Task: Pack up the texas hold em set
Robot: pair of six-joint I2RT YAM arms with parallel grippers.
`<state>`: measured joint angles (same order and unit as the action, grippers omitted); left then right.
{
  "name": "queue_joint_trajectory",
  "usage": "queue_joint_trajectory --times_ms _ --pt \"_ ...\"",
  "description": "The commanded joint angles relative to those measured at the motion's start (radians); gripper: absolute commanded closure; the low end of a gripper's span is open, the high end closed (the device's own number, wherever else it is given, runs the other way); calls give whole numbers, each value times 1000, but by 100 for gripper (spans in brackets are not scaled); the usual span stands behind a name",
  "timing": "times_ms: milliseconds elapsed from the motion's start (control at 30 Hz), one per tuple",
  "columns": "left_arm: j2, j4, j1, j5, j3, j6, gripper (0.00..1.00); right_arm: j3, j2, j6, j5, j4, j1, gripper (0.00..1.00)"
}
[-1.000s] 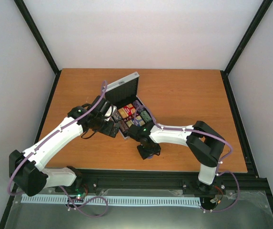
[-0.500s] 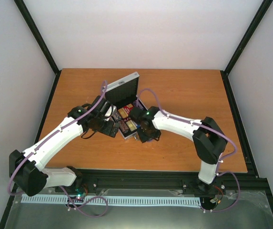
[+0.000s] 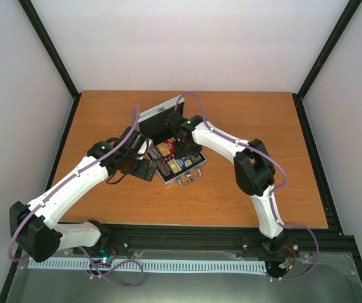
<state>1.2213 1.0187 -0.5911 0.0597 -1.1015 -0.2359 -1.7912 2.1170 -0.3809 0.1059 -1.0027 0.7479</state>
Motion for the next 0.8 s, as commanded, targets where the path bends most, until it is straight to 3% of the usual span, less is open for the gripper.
queue_joint_trajectory --times_ms 0,567,700,767 --pt "-16 15 1 10 -12 -20 0 -110 79 46 -24 -31 -3 61" --pt "4 4 1 21 -18 -18 0 -87 136 15 -153 -3 -4 61" --pt "10 6 2 20 -27 -13 0 -94 150 14 -149 -2 -4 55" --pt "9 9 2 20 -29 -10 0 -91 151 11 -145 -4 -4 46"
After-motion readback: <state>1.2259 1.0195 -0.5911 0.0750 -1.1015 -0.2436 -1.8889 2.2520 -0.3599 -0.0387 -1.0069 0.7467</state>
